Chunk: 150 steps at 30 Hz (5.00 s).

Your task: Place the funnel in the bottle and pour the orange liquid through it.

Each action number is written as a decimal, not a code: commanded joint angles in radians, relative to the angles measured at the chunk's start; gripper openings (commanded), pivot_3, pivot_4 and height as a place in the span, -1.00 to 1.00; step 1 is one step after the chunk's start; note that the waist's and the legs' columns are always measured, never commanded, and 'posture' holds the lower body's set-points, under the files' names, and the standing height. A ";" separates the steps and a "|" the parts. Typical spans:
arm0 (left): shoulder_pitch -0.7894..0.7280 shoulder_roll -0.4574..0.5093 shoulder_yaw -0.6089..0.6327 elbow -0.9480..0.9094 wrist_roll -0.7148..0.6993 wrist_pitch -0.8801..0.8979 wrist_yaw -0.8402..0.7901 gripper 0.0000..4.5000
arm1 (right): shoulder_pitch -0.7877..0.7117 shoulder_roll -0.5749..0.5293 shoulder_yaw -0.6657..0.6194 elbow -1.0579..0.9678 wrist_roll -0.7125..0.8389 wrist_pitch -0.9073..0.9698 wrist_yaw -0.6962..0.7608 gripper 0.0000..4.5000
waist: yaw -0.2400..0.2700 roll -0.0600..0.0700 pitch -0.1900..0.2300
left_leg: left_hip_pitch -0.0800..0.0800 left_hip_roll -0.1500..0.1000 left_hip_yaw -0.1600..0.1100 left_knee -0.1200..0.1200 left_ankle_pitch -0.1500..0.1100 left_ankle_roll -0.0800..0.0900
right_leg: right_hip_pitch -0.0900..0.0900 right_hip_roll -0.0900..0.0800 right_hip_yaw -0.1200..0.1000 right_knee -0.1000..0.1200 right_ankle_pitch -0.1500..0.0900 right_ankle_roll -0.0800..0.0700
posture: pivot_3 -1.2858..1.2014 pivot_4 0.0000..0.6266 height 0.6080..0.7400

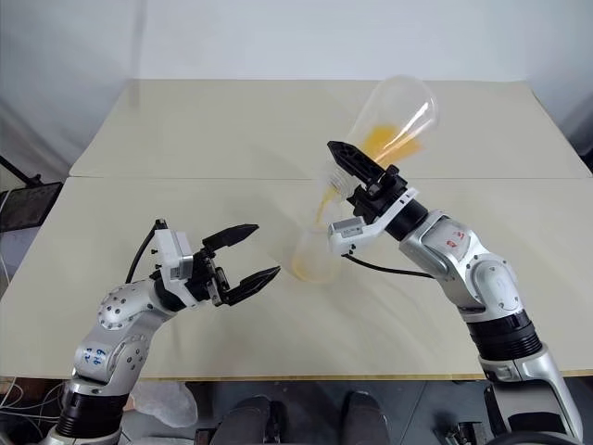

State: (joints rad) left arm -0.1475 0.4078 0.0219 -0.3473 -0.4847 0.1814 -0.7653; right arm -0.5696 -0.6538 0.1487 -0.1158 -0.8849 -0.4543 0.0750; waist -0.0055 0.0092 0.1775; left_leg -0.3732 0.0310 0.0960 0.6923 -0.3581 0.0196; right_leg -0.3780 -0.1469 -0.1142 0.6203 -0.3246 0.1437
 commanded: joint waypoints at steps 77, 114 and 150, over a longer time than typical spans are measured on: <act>0.193 0.138 0.183 -0.128 -0.096 -0.018 -0.035 1.00 | -0.091 -0.074 -0.011 0.025 -0.017 -0.074 -0.098 0.10 | -0.025 0.000 0.000 | 0.000 0.002 0.000 -0.001 0.000 0.000 | 0.000 0.000 0.000 0.000 0.000 0.000 | 0.03 -0.52 1.00; 0.099 0.013 0.041 -0.081 -0.024 -0.047 0.010 1.00 | -0.118 -0.047 0.019 0.003 -0.044 -0.079 -0.090 0.10 | -0.023 0.000 0.000 | 0.000 0.002 0.000 -0.001 0.000 0.000 | 0.000 -0.001 0.000 0.000 0.000 0.000 | 0.03 -0.52 1.00; 0.085 -0.009 0.025 -0.078 -0.035 -0.104 -0.021 1.00 | -0.108 -0.062 0.004 -0.009 -0.052 -0.076 -0.108 0.10 | -0.024 0.000 0.000 | 0.000 0.002 0.000 -0.001 0.000 0.000 | 0.000 -0.001 0.000 0.000 0.000 0.000 | 0.03 -0.52 1.00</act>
State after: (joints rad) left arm -0.0607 0.4028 0.0556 -0.4146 -0.5196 0.0883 -0.7878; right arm -0.6703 -0.7034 0.1867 -0.0773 -0.9621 -0.5247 -0.0156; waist -0.0290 0.0089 0.1777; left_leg -0.3727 0.0330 0.0957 0.6917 -0.3580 0.0195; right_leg -0.3776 -0.1477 -0.1139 0.6203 -0.3247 0.1436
